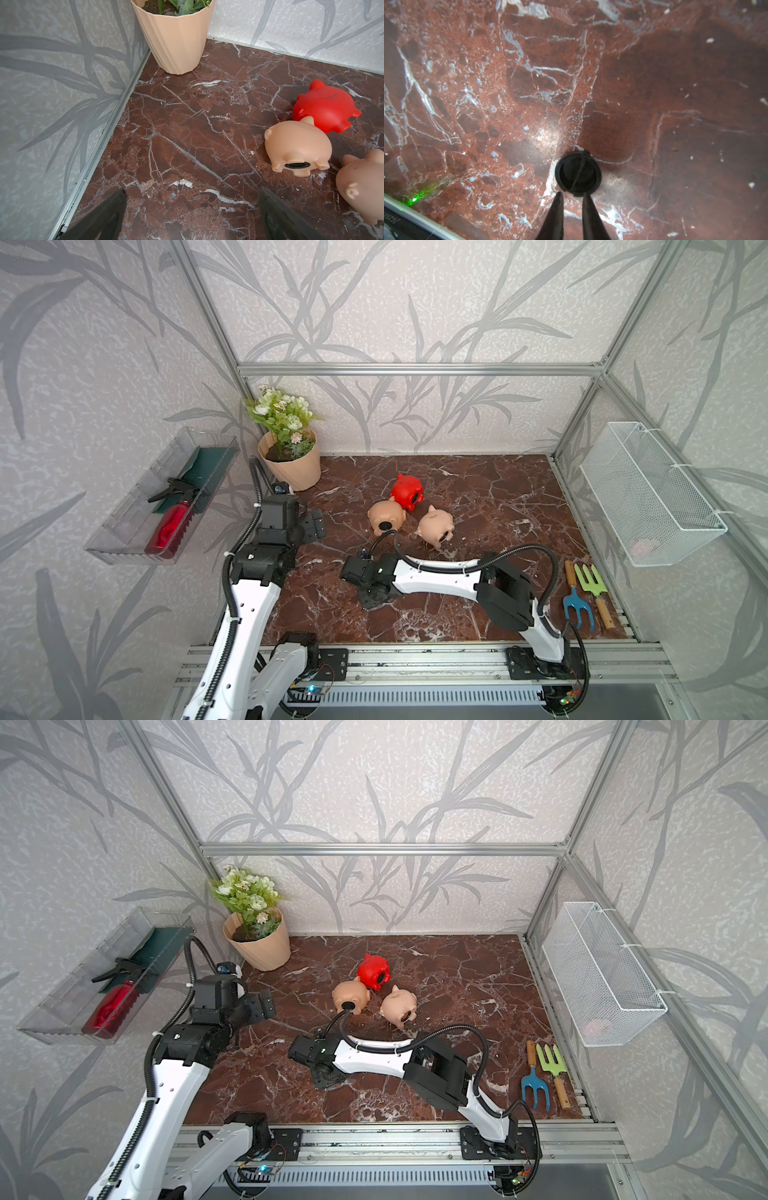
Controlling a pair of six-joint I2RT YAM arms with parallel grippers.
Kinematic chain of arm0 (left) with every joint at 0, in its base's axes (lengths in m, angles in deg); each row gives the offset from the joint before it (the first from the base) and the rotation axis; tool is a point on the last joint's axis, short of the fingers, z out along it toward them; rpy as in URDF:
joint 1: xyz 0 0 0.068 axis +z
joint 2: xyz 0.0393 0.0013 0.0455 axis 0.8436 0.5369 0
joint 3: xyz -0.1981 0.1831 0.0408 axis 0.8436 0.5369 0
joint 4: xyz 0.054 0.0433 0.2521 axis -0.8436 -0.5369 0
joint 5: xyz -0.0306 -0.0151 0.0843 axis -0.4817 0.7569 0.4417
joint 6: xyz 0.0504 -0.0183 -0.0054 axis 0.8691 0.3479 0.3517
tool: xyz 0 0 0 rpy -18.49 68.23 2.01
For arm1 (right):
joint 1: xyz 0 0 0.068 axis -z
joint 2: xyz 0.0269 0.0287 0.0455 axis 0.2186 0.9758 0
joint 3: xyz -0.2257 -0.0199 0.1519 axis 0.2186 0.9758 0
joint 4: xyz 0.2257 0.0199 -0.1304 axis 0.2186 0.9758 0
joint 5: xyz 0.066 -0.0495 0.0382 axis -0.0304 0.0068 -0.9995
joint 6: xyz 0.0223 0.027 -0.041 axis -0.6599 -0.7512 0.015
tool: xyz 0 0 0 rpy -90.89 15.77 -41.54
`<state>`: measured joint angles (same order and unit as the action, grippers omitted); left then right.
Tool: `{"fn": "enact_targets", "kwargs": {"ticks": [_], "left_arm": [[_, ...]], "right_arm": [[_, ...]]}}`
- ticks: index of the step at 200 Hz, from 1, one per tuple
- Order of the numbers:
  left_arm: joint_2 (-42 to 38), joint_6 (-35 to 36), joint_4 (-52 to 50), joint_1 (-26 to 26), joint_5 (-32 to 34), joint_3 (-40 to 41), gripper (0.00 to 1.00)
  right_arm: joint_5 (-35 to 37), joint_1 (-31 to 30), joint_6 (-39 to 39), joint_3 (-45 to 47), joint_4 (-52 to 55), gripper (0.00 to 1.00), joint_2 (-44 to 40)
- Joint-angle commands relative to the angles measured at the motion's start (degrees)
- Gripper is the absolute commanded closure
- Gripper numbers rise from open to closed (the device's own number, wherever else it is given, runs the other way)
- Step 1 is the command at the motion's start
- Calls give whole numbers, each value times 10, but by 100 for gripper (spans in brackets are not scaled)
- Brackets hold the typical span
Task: Close piggy banks
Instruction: Pick up the knob at the center of the board.
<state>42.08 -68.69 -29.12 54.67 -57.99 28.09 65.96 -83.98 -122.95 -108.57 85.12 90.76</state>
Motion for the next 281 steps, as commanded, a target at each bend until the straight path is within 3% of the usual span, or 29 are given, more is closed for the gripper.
{"fn": "enact_targets", "kwargs": {"ticks": [1,113,281], "left_arm": [[-14,-5,15,4,-3,8,2],[-18,-3,27,6,-25,14,2],[-29,-2,40,7,-30,24,1]], "right_arm": [[9,4,-2,-15,26,82,13],[-6,22,2,-34,21,86,40],[16,18,30,-62,139,94,67]]}}
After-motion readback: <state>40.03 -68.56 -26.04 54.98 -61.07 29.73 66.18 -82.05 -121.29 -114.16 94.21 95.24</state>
